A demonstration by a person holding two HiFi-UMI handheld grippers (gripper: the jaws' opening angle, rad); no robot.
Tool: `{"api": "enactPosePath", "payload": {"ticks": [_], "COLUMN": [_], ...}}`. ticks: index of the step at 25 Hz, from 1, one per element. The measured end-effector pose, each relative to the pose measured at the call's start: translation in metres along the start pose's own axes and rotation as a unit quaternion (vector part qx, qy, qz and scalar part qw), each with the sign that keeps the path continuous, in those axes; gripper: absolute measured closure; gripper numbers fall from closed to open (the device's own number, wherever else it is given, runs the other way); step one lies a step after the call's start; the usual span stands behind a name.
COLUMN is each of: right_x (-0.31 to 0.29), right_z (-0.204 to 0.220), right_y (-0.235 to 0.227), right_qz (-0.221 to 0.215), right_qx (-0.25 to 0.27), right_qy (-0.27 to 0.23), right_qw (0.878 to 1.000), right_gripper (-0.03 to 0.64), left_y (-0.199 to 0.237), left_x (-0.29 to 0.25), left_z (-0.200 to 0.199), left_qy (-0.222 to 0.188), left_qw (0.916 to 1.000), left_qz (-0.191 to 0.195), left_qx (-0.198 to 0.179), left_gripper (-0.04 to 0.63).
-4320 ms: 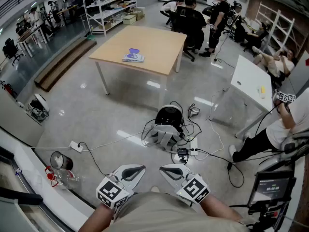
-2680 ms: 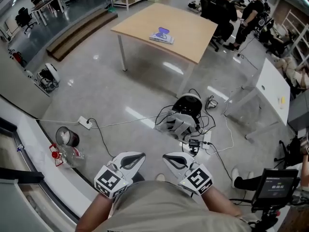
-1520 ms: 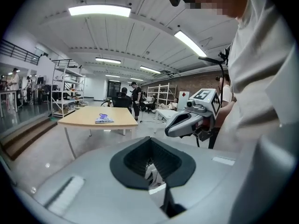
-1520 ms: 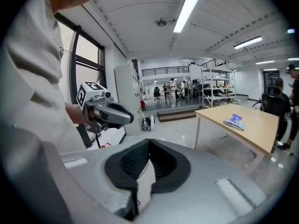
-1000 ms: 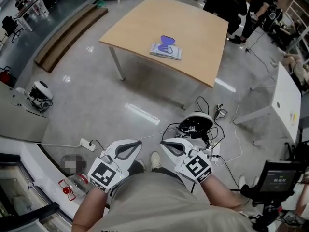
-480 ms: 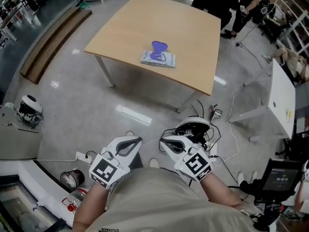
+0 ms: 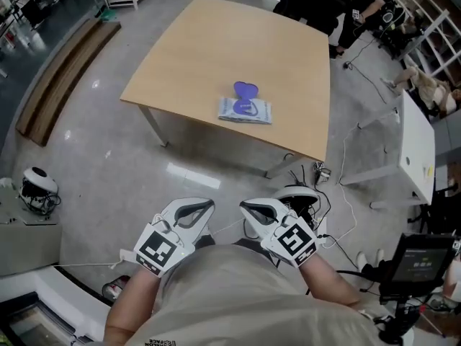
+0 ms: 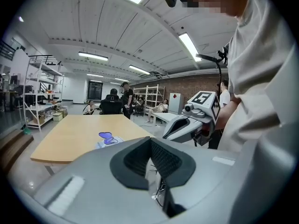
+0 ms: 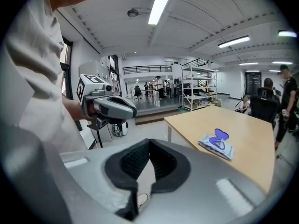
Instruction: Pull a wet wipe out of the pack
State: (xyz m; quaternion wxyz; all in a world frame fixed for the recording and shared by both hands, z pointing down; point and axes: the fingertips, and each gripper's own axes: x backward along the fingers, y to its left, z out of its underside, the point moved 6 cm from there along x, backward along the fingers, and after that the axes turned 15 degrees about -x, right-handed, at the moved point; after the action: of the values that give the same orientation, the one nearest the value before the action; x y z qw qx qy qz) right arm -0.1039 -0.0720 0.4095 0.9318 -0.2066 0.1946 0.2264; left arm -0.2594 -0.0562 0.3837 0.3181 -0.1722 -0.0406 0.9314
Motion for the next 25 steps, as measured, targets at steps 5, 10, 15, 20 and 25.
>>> {"api": "enactPosePath", "payload": {"ticks": [5,10,15,20,25], "right_x": [-0.032,-0.043,-0.054,-0.065,-0.081], "right_z": [-0.016,-0.026,-0.041,-0.056,-0.057], "right_y": [-0.019,-0.054,-0.109,-0.189,-0.263], "right_qz": [0.031,0.059,0.062,0.067,0.059], "right_qx": [-0.014,-0.029,-0.039,-0.041,-0.042], "right_qy": [-0.003,-0.002,0.000,0.003,0.019], "right_qw": [0.999,0.998,0.997,0.997,0.997], "right_gripper": [0.615,0.615,0.615,0.614,0.603], "left_y": [0.043,0.072,0.106,0.144,0.179], "left_x": [-0.009,-0.040,-0.086,-0.146,-0.207], "left_z": [0.024,0.030,0.031,0.026,0.026], "left_qy": [0.004,0.002,0.014,0.039,0.069], "left_qw": [0.9996,0.9986,0.9980,0.9982,0.9971], "left_qz": [0.027,0.053,0.061,0.045,0.032], "left_qx": [0.002,0.007,0.008,0.010,-0.001], "left_gripper": [0.589,0.589,0.589,0.589,0.589]}}
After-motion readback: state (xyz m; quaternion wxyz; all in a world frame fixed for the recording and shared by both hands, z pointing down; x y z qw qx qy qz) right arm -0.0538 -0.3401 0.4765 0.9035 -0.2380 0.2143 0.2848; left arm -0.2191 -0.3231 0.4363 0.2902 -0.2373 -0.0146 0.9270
